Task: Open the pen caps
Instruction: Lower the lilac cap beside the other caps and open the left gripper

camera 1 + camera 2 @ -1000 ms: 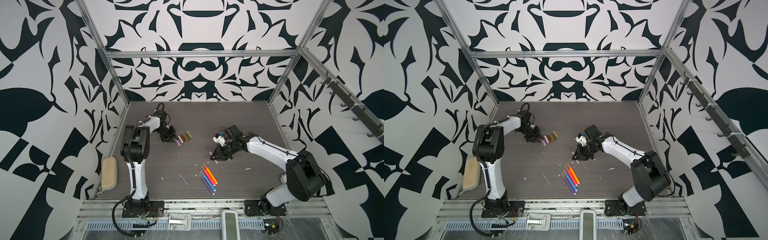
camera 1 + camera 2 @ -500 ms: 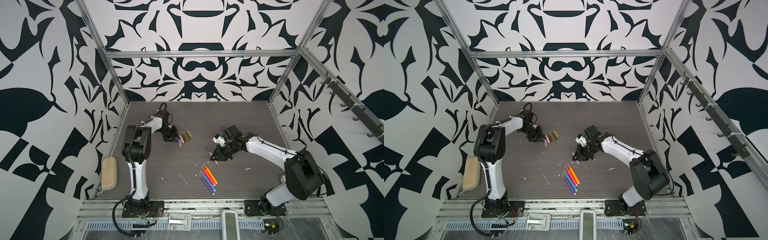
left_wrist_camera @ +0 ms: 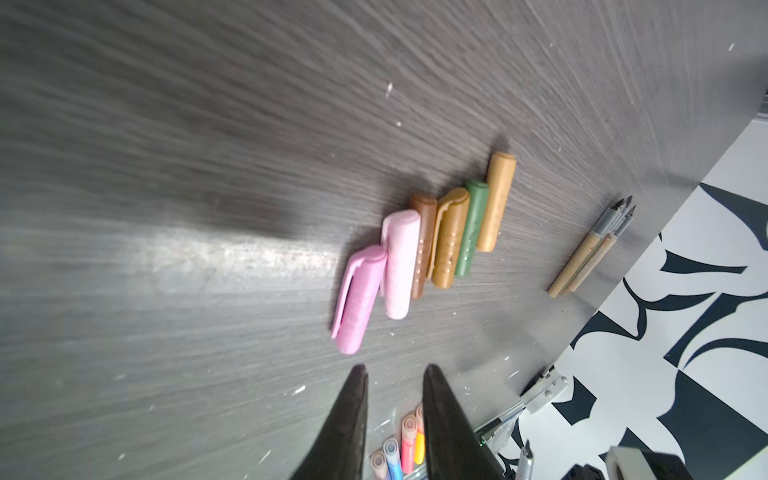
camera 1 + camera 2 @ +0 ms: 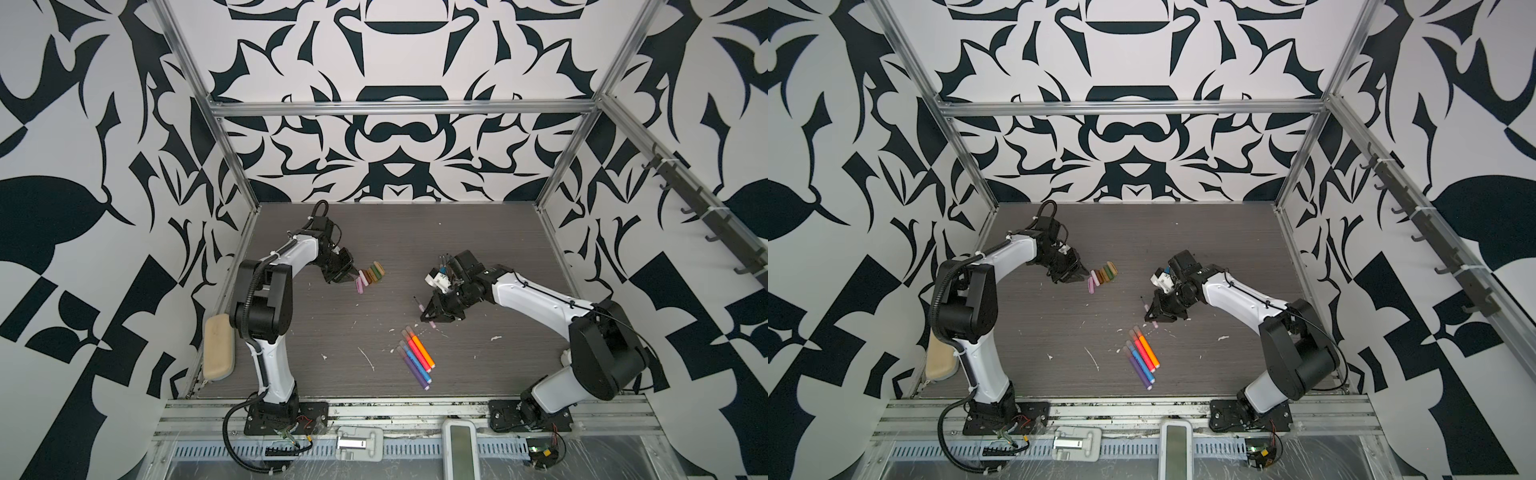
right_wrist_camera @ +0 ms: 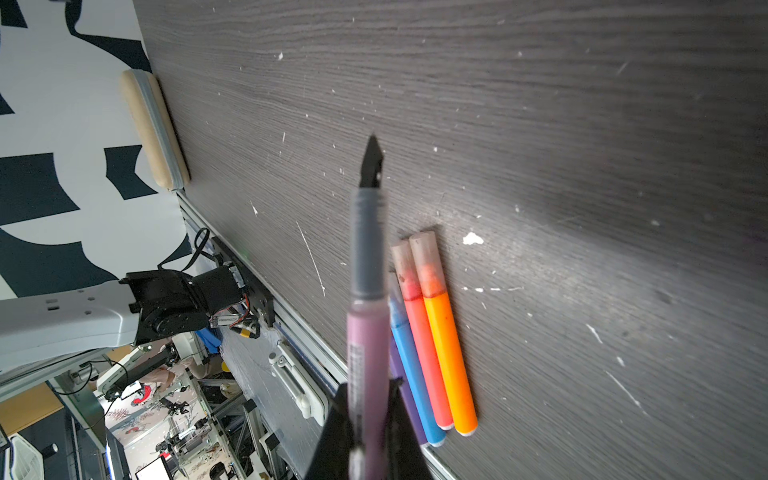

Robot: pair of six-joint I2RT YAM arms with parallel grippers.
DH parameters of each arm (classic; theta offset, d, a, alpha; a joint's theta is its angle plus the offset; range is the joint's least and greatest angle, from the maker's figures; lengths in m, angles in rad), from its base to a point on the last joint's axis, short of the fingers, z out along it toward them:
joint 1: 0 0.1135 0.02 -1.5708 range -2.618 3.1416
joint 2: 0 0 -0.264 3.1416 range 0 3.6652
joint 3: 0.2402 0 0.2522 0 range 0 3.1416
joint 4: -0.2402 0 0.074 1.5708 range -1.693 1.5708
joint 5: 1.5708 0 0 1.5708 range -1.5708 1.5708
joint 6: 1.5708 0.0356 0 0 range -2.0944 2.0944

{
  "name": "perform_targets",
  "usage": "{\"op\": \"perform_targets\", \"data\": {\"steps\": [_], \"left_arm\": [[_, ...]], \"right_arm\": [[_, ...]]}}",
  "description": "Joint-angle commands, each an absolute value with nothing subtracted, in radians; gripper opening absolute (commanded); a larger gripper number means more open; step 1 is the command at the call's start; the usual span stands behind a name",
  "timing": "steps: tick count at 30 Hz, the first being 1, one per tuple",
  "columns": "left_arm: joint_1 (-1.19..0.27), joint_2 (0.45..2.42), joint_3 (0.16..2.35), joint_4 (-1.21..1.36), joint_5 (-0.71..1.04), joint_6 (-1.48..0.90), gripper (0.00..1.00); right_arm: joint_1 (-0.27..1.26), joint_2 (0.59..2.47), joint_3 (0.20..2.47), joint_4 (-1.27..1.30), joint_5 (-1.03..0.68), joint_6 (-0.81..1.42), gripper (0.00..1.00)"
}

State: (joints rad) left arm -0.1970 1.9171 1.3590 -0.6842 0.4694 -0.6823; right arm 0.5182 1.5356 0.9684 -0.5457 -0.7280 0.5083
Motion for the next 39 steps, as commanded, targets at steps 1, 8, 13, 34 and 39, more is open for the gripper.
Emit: {"op": "perform_targets", "data": {"steps": [1, 8, 13, 34, 39], "left_arm": [[-0.207, 1.889, 1.313, -0.693, 0.480, -0.692, 0.28], [-0.243, 1.890, 1.273, -0.660, 0.493, -0.713, 0.28], [-0.253, 1.903, 1.256, -0.634, 0.510, -0.735, 0.28], [-0.254, 1.950, 1.229, -0.564, 0.533, -0.773, 0.28], [-0.254, 1.969, 1.242, -0.558, 0.536, -0.774, 0.28]], "right_arm": [[0.516, 1.532, 0.995, -0.550, -0.730, 0.488, 0.00], [0.516, 1.530, 0.996, -0.551, -0.729, 0.490, 0.00], [0.516, 1.528, 0.993, -0.550, -0.728, 0.491, 0.00], [0.516, 1.525, 0.994, -0.554, -0.726, 0.490, 0.00], [0.517, 1.526, 0.996, -0.556, -0.726, 0.491, 0.00]]}}
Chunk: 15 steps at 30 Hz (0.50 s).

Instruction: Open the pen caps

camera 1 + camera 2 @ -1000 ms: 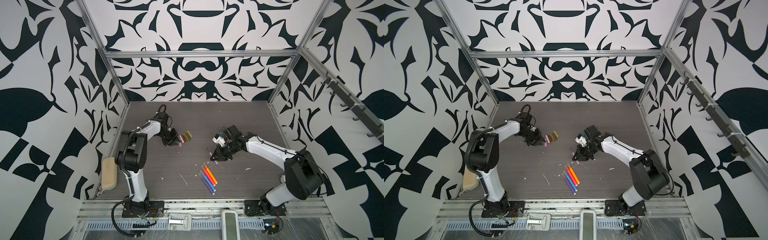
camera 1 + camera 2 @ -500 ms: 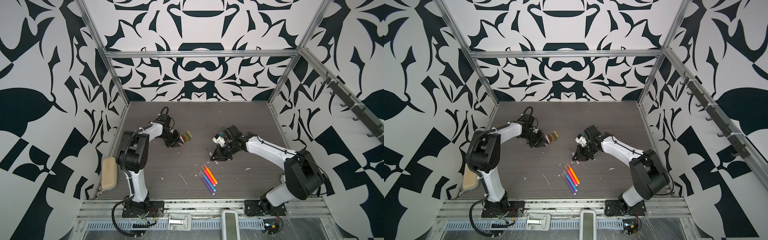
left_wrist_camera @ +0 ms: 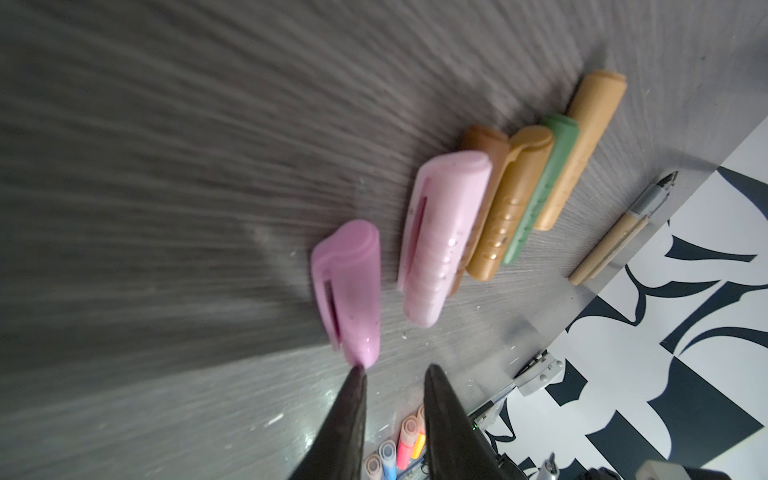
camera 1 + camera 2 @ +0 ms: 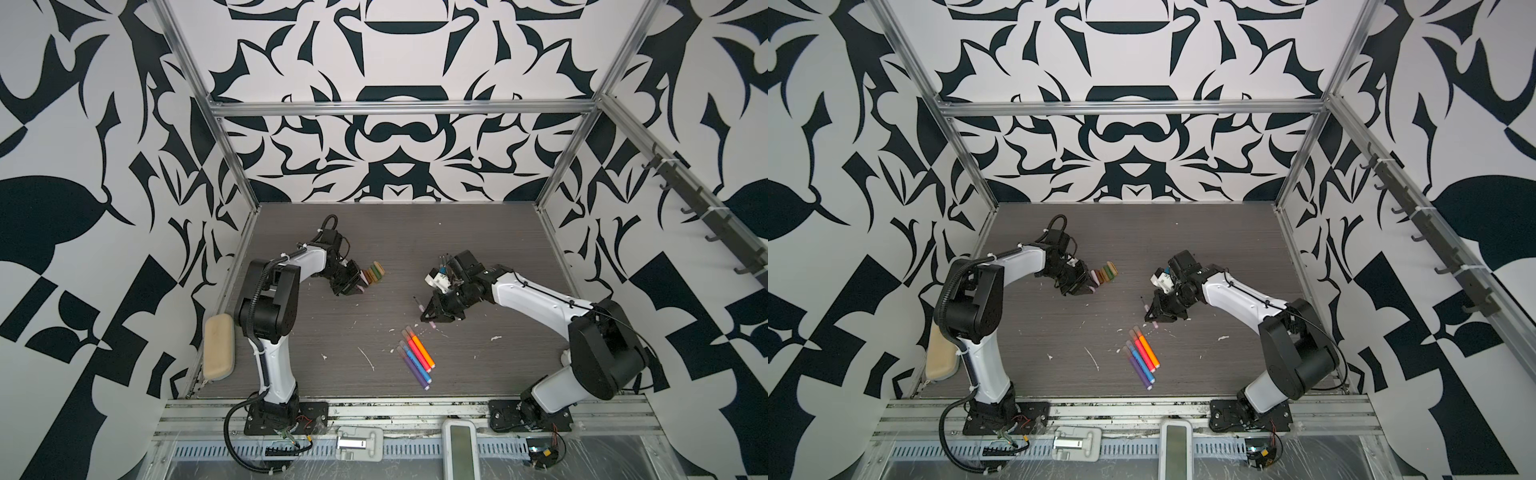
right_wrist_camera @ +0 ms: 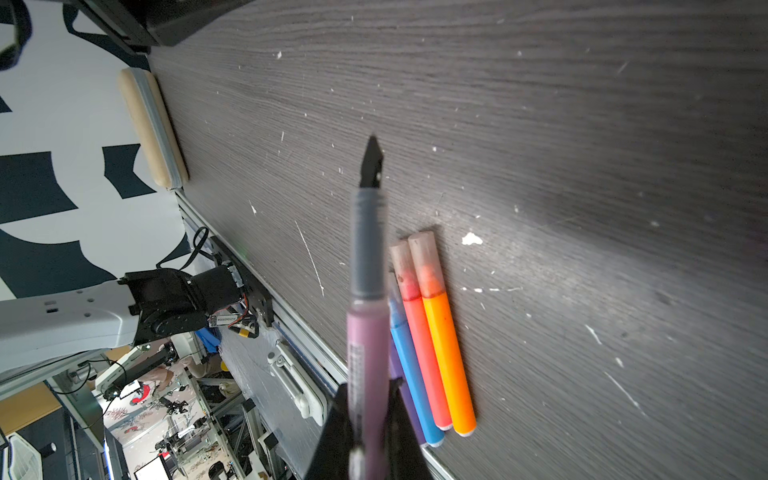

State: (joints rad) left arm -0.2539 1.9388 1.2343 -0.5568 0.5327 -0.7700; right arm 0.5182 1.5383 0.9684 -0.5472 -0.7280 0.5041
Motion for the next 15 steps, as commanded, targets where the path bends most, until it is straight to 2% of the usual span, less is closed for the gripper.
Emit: {"op": "perform_targets", "data": {"steps": [1, 15], "left_arm": [[-0.254, 1.974, 1.247, -0.558, 0.535, -0.774, 0.28], [-0.254, 1.940, 1.264, -0.602, 0.521, -0.749, 0.28]], "right_arm": [[0.516, 1.527, 0.996, -0.558, -0.725, 0.490, 0.00], [0.515, 1.523, 0.989, -0.560, -0.722, 0.490, 0.00]]}}
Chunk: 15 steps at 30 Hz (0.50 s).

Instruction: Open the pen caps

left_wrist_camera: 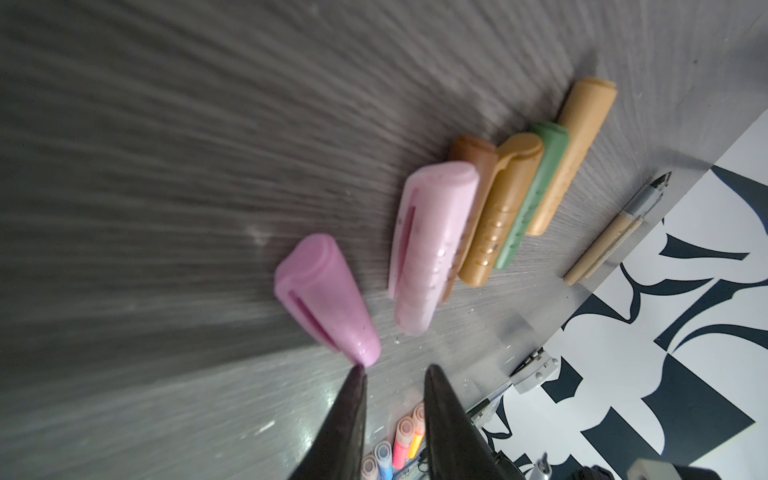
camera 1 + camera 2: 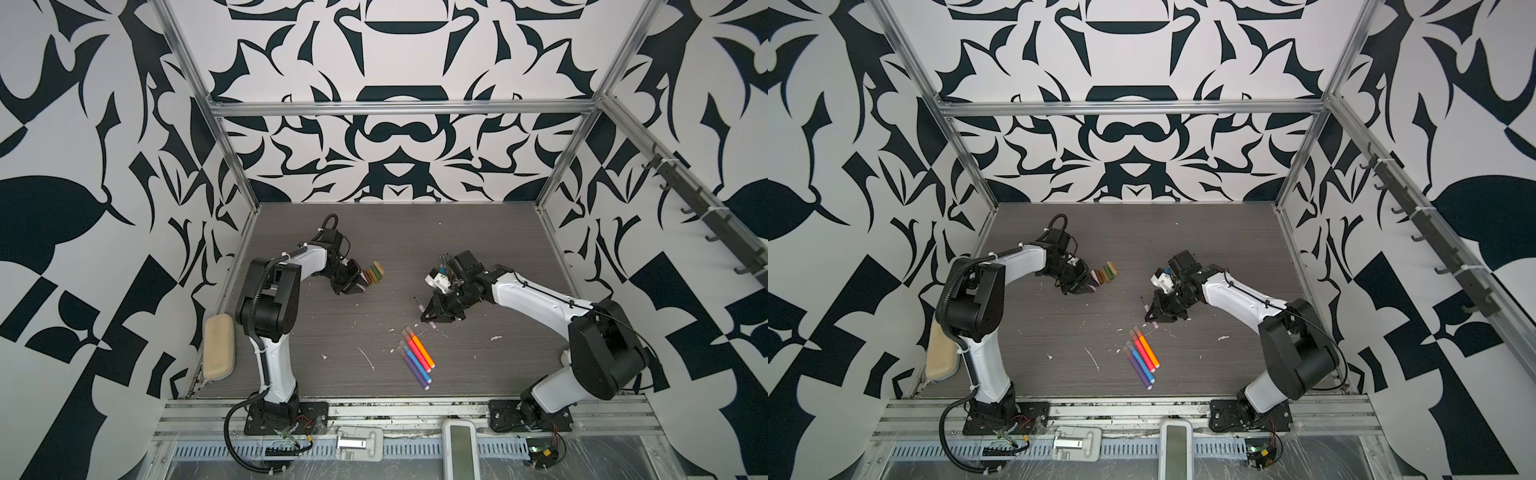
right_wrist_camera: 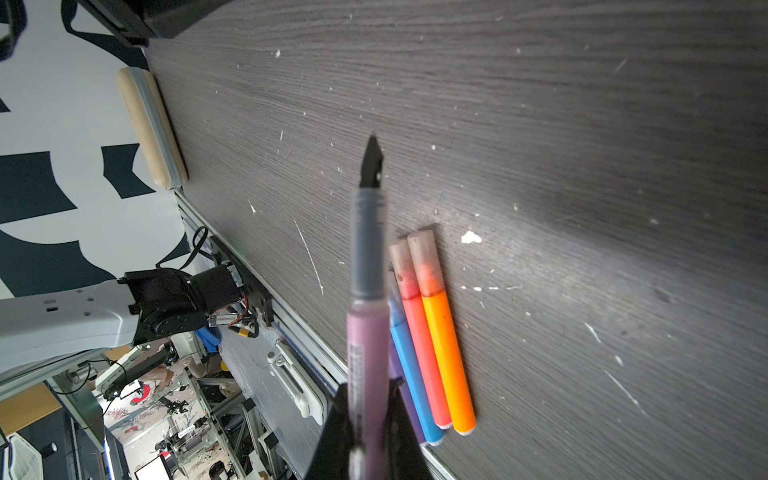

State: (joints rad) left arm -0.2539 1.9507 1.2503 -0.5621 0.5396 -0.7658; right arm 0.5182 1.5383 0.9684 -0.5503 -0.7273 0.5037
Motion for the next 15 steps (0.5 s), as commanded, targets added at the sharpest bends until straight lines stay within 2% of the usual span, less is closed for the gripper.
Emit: {"op": "perform_targets", "data": {"steps": [1, 15], "left_arm": [[-0.253, 1.934, 1.262, -0.607, 0.518, -0.744, 0.28], [-0.255, 1.917, 1.239, -0.623, 0.491, -0.733, 0.28]], "right_arm": [[0.516, 1.523, 0.989, -0.560, -0.722, 0.489, 0.00], [0.516, 1.527, 0.999, -0.570, -0.723, 0.489, 0.00]]}}
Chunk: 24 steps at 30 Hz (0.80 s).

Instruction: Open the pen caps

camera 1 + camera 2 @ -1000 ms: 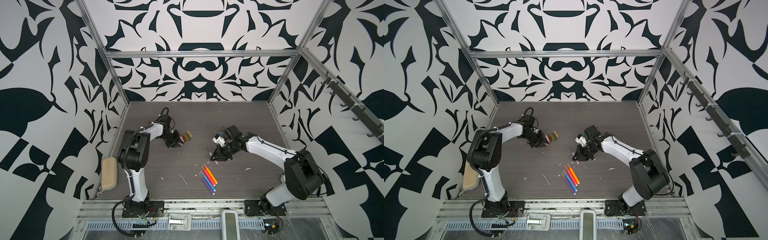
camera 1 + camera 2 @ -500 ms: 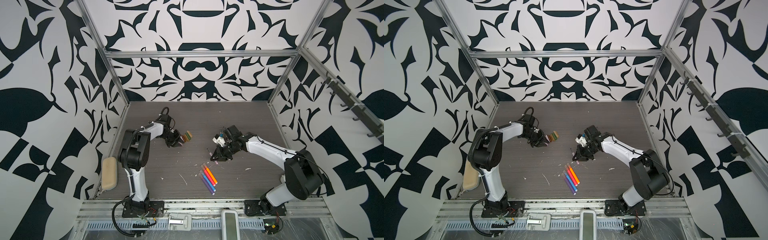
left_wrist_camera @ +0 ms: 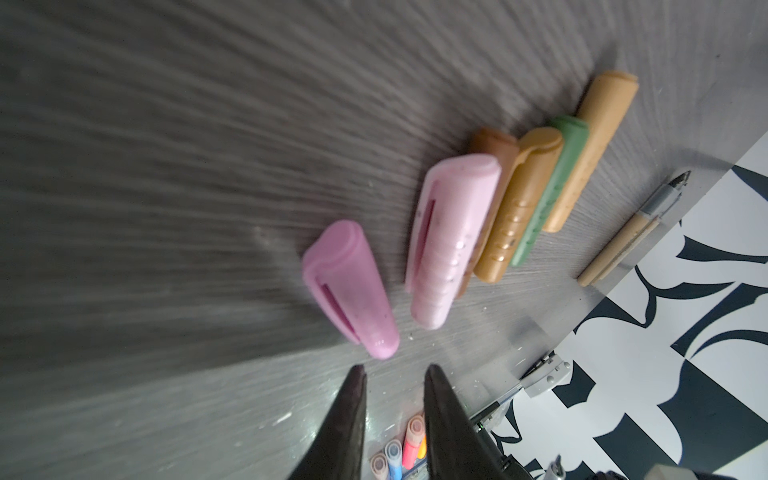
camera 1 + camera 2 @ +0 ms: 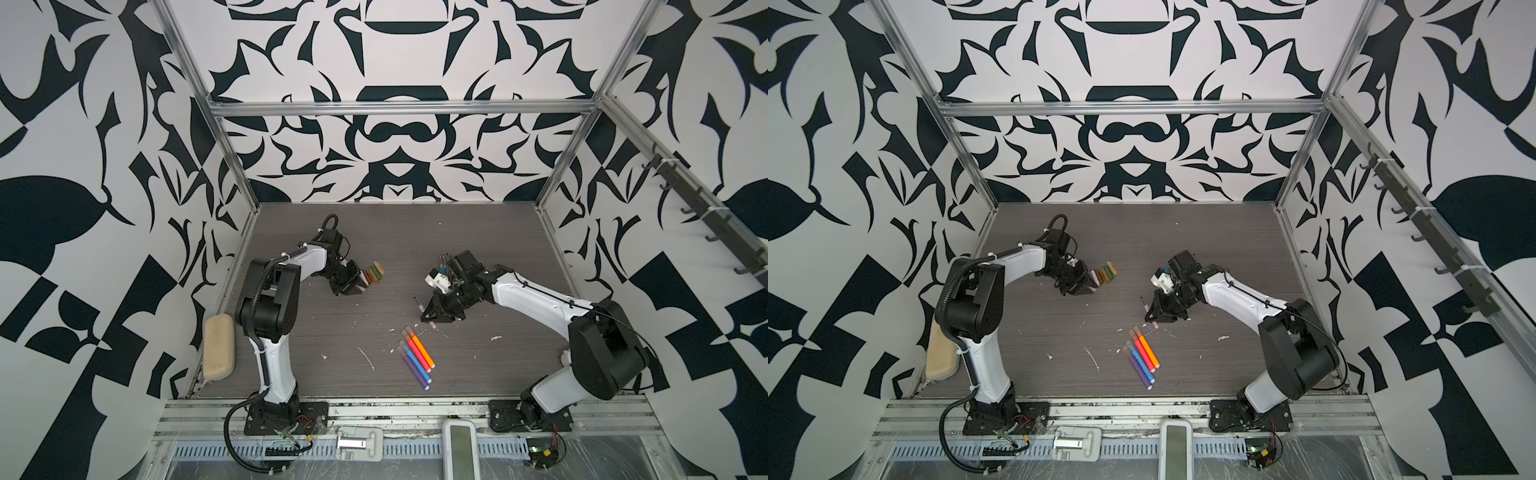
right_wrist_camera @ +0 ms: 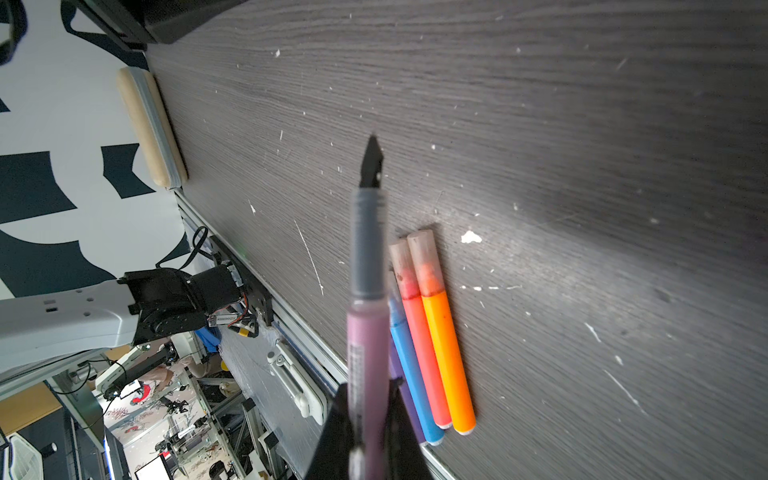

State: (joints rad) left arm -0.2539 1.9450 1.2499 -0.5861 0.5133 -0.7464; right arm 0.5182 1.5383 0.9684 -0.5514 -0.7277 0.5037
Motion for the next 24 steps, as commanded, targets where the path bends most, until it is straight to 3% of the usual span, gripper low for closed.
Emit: {"op": "perform_targets", "data": {"steps": [1, 4, 7, 13, 19, 24], "left_arm": [[-0.253, 1.916, 1.242, -0.626, 0.480, -0.733, 0.28], [-0.253, 1.916, 1.246, -0.637, 0.446, -0.745, 0.27], [-0.251, 1.906, 1.229, -0.605, 0.439, -0.771, 0.17], [-0.252, 1.847, 1.174, -0.528, 0.413, -0.822, 0.16], [-0.247, 1.847, 1.161, -0.538, 0.410, -0.818, 0.00], [-0.245, 1.861, 1.151, -0.538, 0.414, -0.821, 0.00]], "right_arm": [[0.517, 1.526, 1.000, -0.571, -0.724, 0.488, 0.00], [0.516, 1.521, 1.000, -0.576, -0.721, 0.488, 0.00], [0.517, 1.518, 1.000, -0.581, -0.719, 0.489, 0.00], [0.517, 1.515, 1.001, -0.586, -0.713, 0.488, 0.00], [0.516, 1.518, 1.006, -0.590, -0.709, 0.491, 0.00], [0.516, 1.517, 1.003, -0.584, -0.705, 0.499, 0.00]]}}
